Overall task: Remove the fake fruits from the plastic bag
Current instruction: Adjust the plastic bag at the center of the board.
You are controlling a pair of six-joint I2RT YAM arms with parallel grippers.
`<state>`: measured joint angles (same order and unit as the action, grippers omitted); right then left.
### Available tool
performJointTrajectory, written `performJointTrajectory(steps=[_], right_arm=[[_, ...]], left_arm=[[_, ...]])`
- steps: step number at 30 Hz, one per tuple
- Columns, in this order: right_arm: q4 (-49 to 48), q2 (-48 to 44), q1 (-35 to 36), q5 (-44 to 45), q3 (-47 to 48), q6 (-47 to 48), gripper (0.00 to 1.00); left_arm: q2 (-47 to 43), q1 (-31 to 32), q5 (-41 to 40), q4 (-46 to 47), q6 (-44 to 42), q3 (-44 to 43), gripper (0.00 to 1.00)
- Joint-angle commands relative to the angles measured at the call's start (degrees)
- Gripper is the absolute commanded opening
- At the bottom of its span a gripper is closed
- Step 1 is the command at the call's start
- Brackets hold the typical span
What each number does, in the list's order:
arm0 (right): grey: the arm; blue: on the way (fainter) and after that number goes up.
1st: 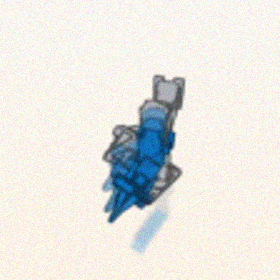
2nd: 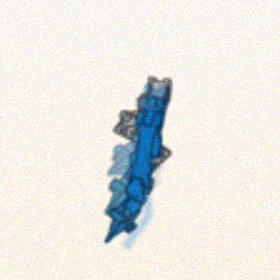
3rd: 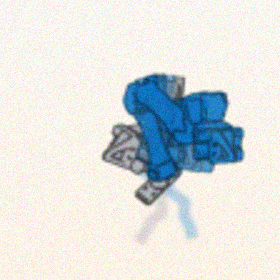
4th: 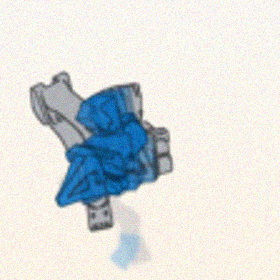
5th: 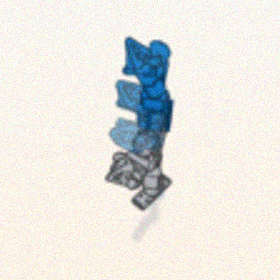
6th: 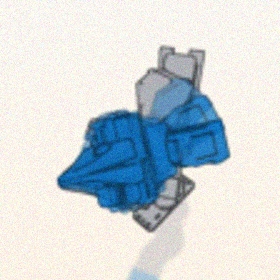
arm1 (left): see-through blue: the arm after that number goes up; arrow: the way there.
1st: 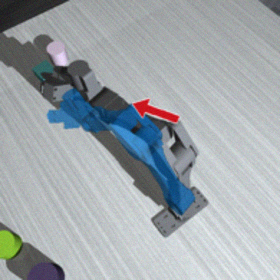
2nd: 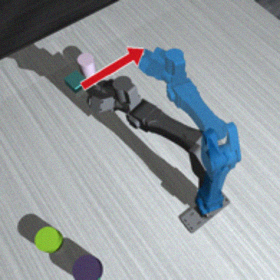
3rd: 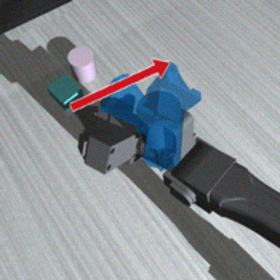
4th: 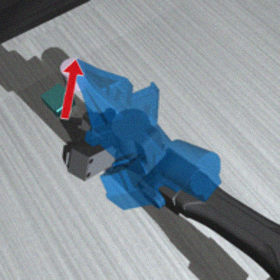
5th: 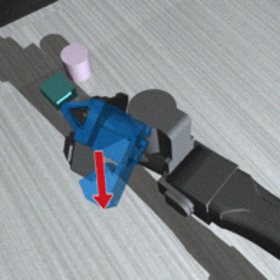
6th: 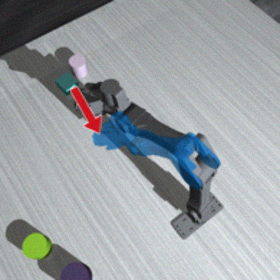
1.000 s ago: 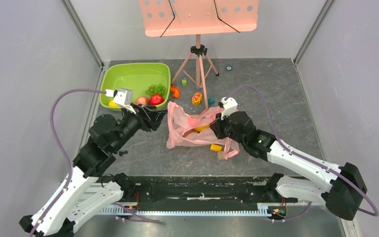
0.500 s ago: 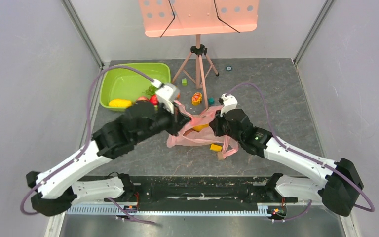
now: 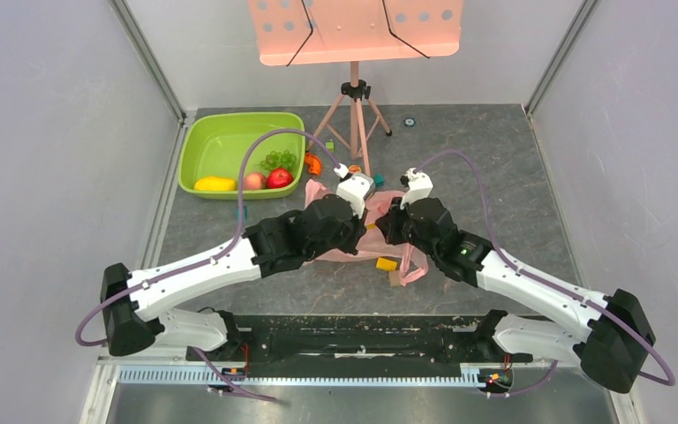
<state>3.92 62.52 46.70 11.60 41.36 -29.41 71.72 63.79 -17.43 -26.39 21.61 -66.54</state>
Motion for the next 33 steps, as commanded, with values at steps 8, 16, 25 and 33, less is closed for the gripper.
performJointTrajectory(steps=[8,16,25,33], right_arm=[[-2.54,-1.43,-0.24,3.25,-2.21,-0.56,0.00],[-3.43,1.03,-0.29,3.67,-2.36,0.03,0.00],[-3.48,2.30,-0.26,5.82,-5.84,0.84,0.00],[-2.39,0.11,-0.25,9.07,-15.11,0.43,0.00]], left_arm=[[7.84,0.30,-1.72,10.27,2.92,3.84,0.02],[13.16,-1.92,-6.46,14.74,2.65,4.39,0.02],[15.85,-7.28,-5.95,17.25,2.85,8.01,0.02],[10.75,-10.22,-7.34,21.14,5.09,16.36,0.02]])
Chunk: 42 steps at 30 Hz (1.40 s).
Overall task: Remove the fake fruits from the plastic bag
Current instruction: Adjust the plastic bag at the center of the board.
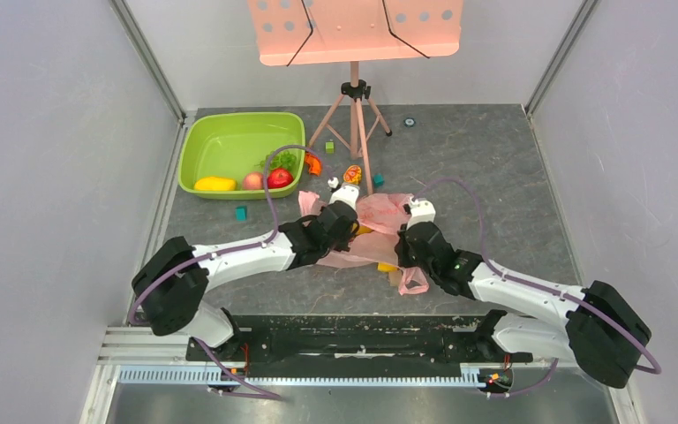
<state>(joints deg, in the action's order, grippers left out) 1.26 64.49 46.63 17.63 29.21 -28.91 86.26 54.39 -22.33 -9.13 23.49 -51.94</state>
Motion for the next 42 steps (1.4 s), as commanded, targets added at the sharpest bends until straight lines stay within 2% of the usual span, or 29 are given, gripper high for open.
performJointTrajectory(steps=[1,8,14,19,31,36,42], right_arm=[[0.75,-2.42,-0.18,3.18,-3.65,-0.31,0.00],[3.99,-6.41,-0.12,4.32,-6.28,-1.55,0.00],[-5.68,-10.99,0.42,-10.18,-4.29,4.27,0.00],[-5.38,-8.58,2.35,-13.77,2.91,4.39,0.00],[-5.71,8.74,3.55,-8.53,14.83,3.92,0.00],[-3.90,14.36,3.58,-2.94,18.93,4.44,0.00],[-1.93,18.08,3.62,-0.07,18.31,4.95,0.00]], left_arm=[[-4.14,-0.86,-2.69,3.90,3.30,2.13,0.02],[-7.27,-0.96,-3.93,6.36,3.85,5.76,0.02],[-7.60,-0.88,-0.70,8.61,3.50,6.57,0.02],[-6.58,-0.78,1.26,8.93,3.38,6.58,0.02],[-5.69,0.17,3.32,11.05,3.76,6.85,0.02],[-5.82,0.68,4.35,12.67,3.59,8.15,0.02],[-5.73,1.12,4.37,13.68,3.50,9.68,0.02]])
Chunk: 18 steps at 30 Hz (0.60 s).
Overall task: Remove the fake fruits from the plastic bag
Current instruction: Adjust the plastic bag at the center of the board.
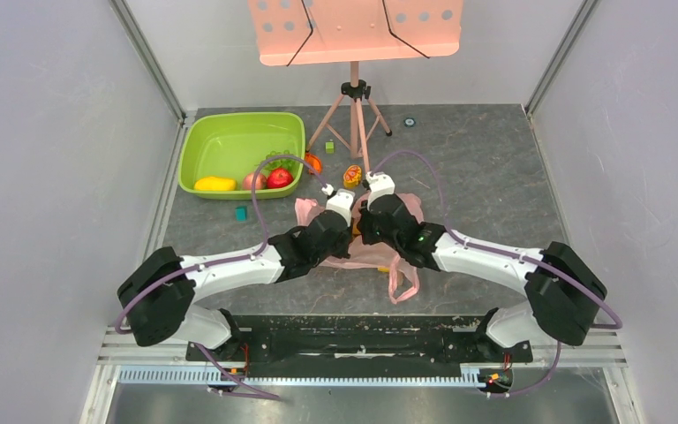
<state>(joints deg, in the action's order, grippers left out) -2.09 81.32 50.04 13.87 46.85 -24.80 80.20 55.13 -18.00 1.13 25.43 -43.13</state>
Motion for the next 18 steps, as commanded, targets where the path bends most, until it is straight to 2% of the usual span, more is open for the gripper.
performJointTrajectory(steps=[1,15,18], right_arm=[[1.56,1.07,0.23,3.61,-0.33,0.52,0.00],[2.00,-7.72,5.25,5.67,-18.22,-5.51,0.00],[-0.70,-10.51,6.32,6.34,-23.56,-6.93,0.00]], left_arm=[[0.24,0.37,-0.51,3.53,1.55,1.25,0.02],[-0.27,0.37,-6.60,3.51,3.13,2.20,0.02],[-0.50,0.32,-7.69,2.99,3.36,2.18,0.02]])
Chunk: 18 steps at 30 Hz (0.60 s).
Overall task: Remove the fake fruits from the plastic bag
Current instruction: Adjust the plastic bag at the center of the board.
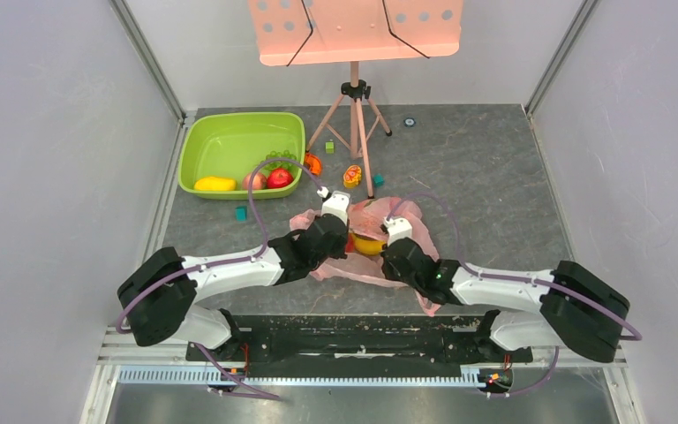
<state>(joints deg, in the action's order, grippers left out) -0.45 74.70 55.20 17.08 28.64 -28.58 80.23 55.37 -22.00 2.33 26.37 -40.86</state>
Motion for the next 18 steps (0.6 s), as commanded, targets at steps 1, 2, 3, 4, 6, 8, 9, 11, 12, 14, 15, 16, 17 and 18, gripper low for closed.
performJointTrajectory(steps=[1,2,3,4,6,8,9,11,12,14,15,16,17,18], right_arm=[[-4.06,-4.86,1.39,3.00,-7.15,-3.30,0.00],[-5.36,-5.77,1.55,2.78,-8.98,-3.72,0.00],[-6.46,-6.49,1.70,2.84,-10.23,-3.95,0.00],[-7.28,-7.30,1.87,2.86,-11.48,-4.04,0.00],[-8.79,-8.41,2.40,2.94,-12.80,-3.45,0.00],[-8.82,-9.65,3.25,3.97,-12.73,-2.61,0.00],[-8.90,-10.51,3.70,4.49,-12.46,-2.08,0.03],[-9.27,-12.47,4.21,5.20,-12.12,-1.31,0.09],[-9.68,-13.40,4.25,5.49,-12.04,-1.08,0.12],[-10.18,-15.59,4.30,6.41,-11.68,-0.95,0.21],[-10.47,-16.45,4.29,6.90,-11.50,-0.93,0.26],[-10.61,-17.02,4.30,7.26,-11.24,-0.95,0.30],[-10.66,-17.36,4.30,7.52,-10.80,-0.89,0.34],[-10.79,-17.51,4.31,7.40,-10.38,-0.80,0.37]], left_arm=[[-0.62,0.02,-3.96,1.80,2.52,0.11,0.02],[-0.67,-0.03,-4.23,1.80,2.61,0.18,0.02],[-0.67,-0.05,-4.35,1.80,2.63,0.32,0.02],[-0.61,-0.04,-4.36,1.80,2.69,0.30,0.02],[-0.60,-0.03,-4.21,1.78,2.74,0.44,0.02],[-0.75,-0.01,-3.79,1.95,2.72,0.57,0.02],[-1.08,-0.01,-3.18,2.10,2.56,0.76,0.02],[-1.95,0.01,-1.34,2.94,2.09,1.02,0.02],[-2.64,0.16,-0.30,3.47,1.75,1.17,0.02],[-4.30,0.70,1.80,4.39,0.94,1.40,0.02],[-5.09,1.06,2.81,4.44,0.67,1.31,0.02],[-6.12,1.43,3.41,4.35,0.25,1.14,0.02],[-7.13,1.84,4.02,4.22,0.05,1.10,0.02],[-7.91,2.34,4.60,4.02,-0.16,1.16,0.02]])
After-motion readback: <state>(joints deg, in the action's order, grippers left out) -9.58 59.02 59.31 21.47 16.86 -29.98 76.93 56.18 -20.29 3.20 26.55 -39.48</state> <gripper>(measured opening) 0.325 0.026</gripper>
